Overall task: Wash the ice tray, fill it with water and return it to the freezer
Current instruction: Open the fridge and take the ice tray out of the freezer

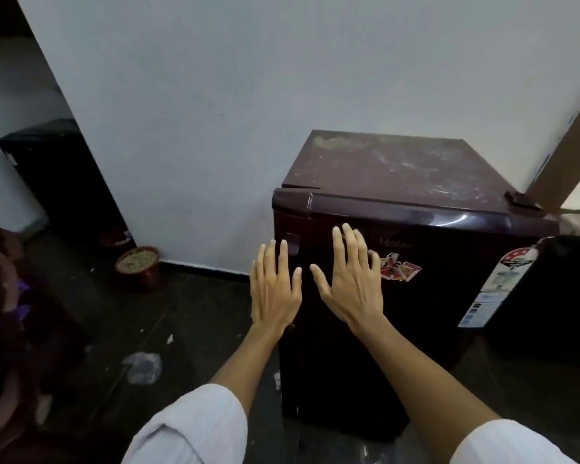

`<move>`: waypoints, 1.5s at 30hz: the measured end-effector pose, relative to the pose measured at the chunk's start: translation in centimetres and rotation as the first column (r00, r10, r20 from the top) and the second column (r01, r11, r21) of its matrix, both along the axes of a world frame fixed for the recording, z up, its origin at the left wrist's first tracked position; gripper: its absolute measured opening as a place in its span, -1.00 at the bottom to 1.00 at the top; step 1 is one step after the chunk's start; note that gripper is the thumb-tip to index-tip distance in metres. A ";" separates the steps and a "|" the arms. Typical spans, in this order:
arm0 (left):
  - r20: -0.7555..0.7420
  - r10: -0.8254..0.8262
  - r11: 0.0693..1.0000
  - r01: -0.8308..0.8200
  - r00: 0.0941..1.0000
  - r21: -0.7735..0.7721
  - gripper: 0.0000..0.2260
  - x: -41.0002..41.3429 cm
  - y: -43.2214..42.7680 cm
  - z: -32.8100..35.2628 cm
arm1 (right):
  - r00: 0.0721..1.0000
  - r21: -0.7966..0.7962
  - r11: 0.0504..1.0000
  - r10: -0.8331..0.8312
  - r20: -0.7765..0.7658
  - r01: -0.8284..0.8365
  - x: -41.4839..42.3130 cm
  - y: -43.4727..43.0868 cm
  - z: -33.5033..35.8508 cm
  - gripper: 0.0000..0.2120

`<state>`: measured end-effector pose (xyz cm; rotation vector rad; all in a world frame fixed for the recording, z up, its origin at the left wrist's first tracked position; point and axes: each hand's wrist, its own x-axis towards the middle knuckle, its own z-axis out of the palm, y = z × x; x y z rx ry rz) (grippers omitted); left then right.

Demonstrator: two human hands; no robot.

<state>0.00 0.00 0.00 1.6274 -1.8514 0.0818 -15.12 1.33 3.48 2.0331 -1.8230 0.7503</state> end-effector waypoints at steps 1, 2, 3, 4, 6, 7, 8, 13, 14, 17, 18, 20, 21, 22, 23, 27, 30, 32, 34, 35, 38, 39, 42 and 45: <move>-0.056 -0.008 0.999 0.011 0.998 0.050 -0.45 0.3 0.0 -0.4 | 1.000 0.044 0.999 -0.007 0.018 0.006 0.6 0.1 -0.5 -0.25; -0.122 -0.010 0.996 0.020 0.993 0.086 -0.46 0.6 0.0 -0.8 | 0.999 0.053 0.999 -0.002 0.042 -0.001 1.1 0.2 -0.9 -0.26; -0.175 -0.018 0.991 0.040 0.984 0.124 -0.47 0.8 0.0 -1.4 | 0.999 0.071 0.997 0.001 0.052 -0.004 1.6 0.4 -1.7 -0.27; -0.238 -0.031 0.981 0.075 0.971 0.178 -0.47 0.9 0.0 -1.9 | 0.999 0.082 0.997 0.006 0.045 -0.010 2.0 0.4 -2.8 -0.28; -0.381 -0.066 0.953 0.172 0.922 0.250 -0.48 1.1 -0.2 -2.6 | 0.996 0.124 0.991 0.029 0.084 -0.039 3.1 0.3 -3.9 -0.32; -0.446 -0.074 0.938 0.214 0.892 0.272 -0.49 1.3 -0.6 -3.0 | 0.991 0.140 0.988 0.047 0.126 -0.065 3.6 0.1 -4.4 -0.34; -0.501 -0.077 0.923 0.252 0.862 0.291 -0.50 1.4 -1.0 -3.2 | 0.980 0.165 0.981 0.069 0.186 -0.100 3.9 -0.1 -4.8 -0.36; -0.757 0.041 0.826 0.404 0.652 0.393 -0.62 2.0 -2.3 -3.7 | 0.831 0.185 0.943 0.139 0.538 -0.278 5.5 -1.3 -5.6 -0.44; -0.785 0.064 0.808 0.430 0.616 0.403 -0.63 2.1 -2.4 -3.5 | 0.799 0.180 0.938 0.139 0.586 -0.296 5.7 -1.5 -5.7 -0.46; -0.838 0.094 0.798 0.463 0.538 0.387 -0.58 2.3 -2.6 -3.5 | 0.690 0.146 0.935 0.128 0.713 -0.324 6.5 -1.9 -6.4 -0.52; -0.842 0.103 0.795 0.465 0.530 0.390 -0.56 2.4 -2.6 -3.4 | 0.657 0.136 0.936 0.119 0.744 -0.325 6.6 -1.9 -6.6 -0.53; -0.845 0.119 0.798 0.456 0.521 0.394 -0.53 2.4 -2.6 -3.4 | 0.609 0.123 0.936 0.112 0.785 -0.331 6.7 -1.8 -6.9 -0.53; -0.848 0.120 0.801 0.455 0.516 0.390 -0.52 2.3 -2.6 -3.3 | 0.595 0.122 0.935 0.108 0.797 -0.333 6.6 -1.8 -7.0 -0.53; -0.850 0.118 0.803 0.454 0.514 0.386 -0.51 2.3 -2.5 -3.3 | 0.586 0.123 0.934 0.104 0.804 -0.335 6.6 -1.8 -7.1 -0.52; -0.851 0.114 0.806 0.453 0.512 0.380 -0.50 2.2 -2.5 -3.3 | 0.578 0.124 0.932 0.103 0.810 -0.339 6.5 -1.8 -7.1 -0.52; -0.844 0.127 0.814 0.432 0.521 0.389 -0.48 2.3 -2.5 -3.1 | 0.564 0.132 0.927 0.097 0.820 -0.352 6.2 -1.8 -7.1 -0.51; -0.824 0.117 0.817 0.418 0.554 0.397 -0.53 2.7 -2.8 -2.7 | 0.561 0.131 0.927 0.097 0.822 -0.353 6.2 -1.8 -7.1 -0.51; -0.806 0.088 0.831 0.403 0.585 0.383 -0.58 3.0 -2.7 -2.7 | 0.559 0.127 0.932 0.092 0.824 -0.341 6.2 -1.7 -7.1 -0.54; -0.792 0.050 0.850 0.390 0.608 0.353 -0.63 3.3 -1.9 -3.1 | 0.579 0.113 0.944 0.092 0.810 -0.309 6.1 -1.5 -7.1 -0.59; -0.788 0.037 0.855 0.388 0.615 0.343 -0.64 3.4 -1.3 -3.5 | 0.595 0.109 0.950 0.093 0.798 -0.294 6.0 -1.3 -7.1 -0.62; -0.792 0.024 0.867 0.382 0.610 0.321 -0.65 3.7 1.1 -4.4 | 0.629 0.115 0.950 0.100 0.771 -0.292 5.9 -0.1 -7.2 -0.70; -0.795 0.021 0.872 0.379 0.606 0.311 -0.66 3.7 1.9 -4.5 | 0.630 0.120 0.947 0.101 0.770 -0.299 5.8 0.5 -7.3 -0.71; -0.801 0.013 0.883 0.368 0.599 0.290 -0.69 3.7 4.3 -4.7 | 0.620 0.143 0.937 0.092 0.779 -0.319 5.5 2.9 -7.5 -0.72; -0.804 -0.005 0.891 0.367 0.594 0.266 -0.73 3.5 6.8 -4.9 | 0.609 0.164 0.932 0.073 0.789 -0.324 5.0 5.4 -7.3 -0.72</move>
